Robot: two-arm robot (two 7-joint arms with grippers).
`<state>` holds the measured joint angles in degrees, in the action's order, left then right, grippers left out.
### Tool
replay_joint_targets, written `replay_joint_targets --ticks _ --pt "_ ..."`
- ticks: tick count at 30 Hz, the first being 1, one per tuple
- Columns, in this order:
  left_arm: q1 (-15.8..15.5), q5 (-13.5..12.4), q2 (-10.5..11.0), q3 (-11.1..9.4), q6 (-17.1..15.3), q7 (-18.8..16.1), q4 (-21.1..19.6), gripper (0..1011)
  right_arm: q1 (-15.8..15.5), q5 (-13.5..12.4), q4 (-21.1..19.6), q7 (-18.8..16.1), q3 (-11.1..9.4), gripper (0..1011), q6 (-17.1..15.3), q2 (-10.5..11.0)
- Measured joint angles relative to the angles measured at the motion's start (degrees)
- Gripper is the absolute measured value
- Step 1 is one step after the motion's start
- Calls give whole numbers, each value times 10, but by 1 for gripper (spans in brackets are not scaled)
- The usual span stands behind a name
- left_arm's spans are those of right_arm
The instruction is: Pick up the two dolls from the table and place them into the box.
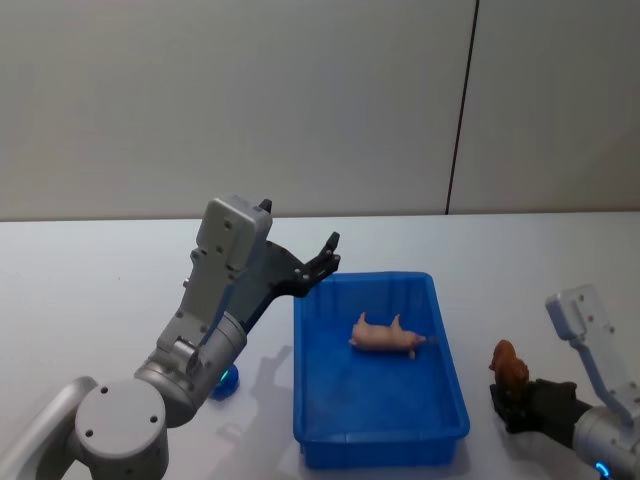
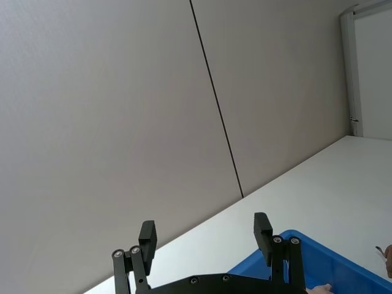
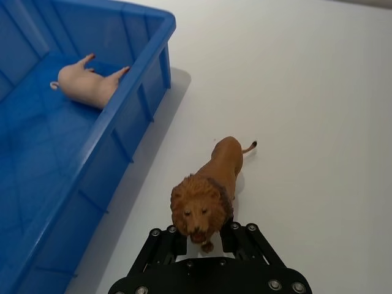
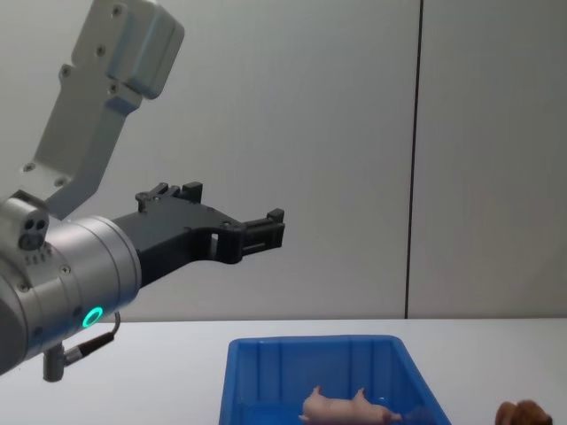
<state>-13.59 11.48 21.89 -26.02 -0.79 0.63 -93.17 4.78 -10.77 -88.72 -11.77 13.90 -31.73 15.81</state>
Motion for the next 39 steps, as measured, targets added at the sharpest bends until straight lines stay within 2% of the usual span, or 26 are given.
replay_joint_targets --ticks 10,21,29,39 --pt "0 0 0 0 0 0 0 1004 -3 8 -18 11 -4 273 35 4" --pt "0 0 0 0 0 0 0 1004 5 34 -50 6 -6 273 82 6" --pt "0 0 0 0 0 0 0 1004 20 53 -67 -30 -1 274 111 5" --pt "0 0 0 0 0 0 0 1004 42 59 -72 -92 7 273 110 -3"
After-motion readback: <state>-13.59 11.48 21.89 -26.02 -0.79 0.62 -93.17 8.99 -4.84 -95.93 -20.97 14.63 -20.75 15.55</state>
